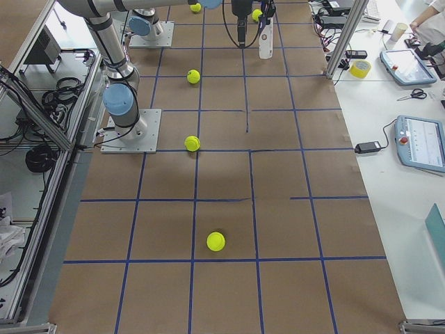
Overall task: Lift up tennis ball bucket
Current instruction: 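Lift the tube with the left gripper and swing it upright, then lower the tube upright onto the table with the left gripper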
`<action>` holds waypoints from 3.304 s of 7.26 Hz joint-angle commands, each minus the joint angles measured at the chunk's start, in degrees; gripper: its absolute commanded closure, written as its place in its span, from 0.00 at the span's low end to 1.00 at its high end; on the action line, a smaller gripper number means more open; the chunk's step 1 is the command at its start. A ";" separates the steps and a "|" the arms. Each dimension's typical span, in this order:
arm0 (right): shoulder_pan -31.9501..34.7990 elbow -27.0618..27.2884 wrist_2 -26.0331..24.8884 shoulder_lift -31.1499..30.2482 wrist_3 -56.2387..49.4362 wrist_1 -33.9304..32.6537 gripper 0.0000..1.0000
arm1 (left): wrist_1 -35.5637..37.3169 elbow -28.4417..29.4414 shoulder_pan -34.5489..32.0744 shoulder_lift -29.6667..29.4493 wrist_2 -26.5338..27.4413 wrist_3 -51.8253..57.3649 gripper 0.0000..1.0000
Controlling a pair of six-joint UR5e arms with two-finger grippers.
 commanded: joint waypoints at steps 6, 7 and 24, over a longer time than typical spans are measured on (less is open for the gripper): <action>0.36 0.09 0.33 -0.15 0.17 0.14 0.00 | -2.23 0.38 -3.35 -0.70 2.66 -3.71 0.03; -0.07 0.09 0.16 -0.06 0.00 0.22 0.00 | -2.15 0.64 -3.44 -0.26 2.48 -3.74 0.01; 0.10 0.27 -0.02 -0.41 0.00 0.58 0.00 | -10.10 7.74 -3.44 1.31 3.18 0.73 0.01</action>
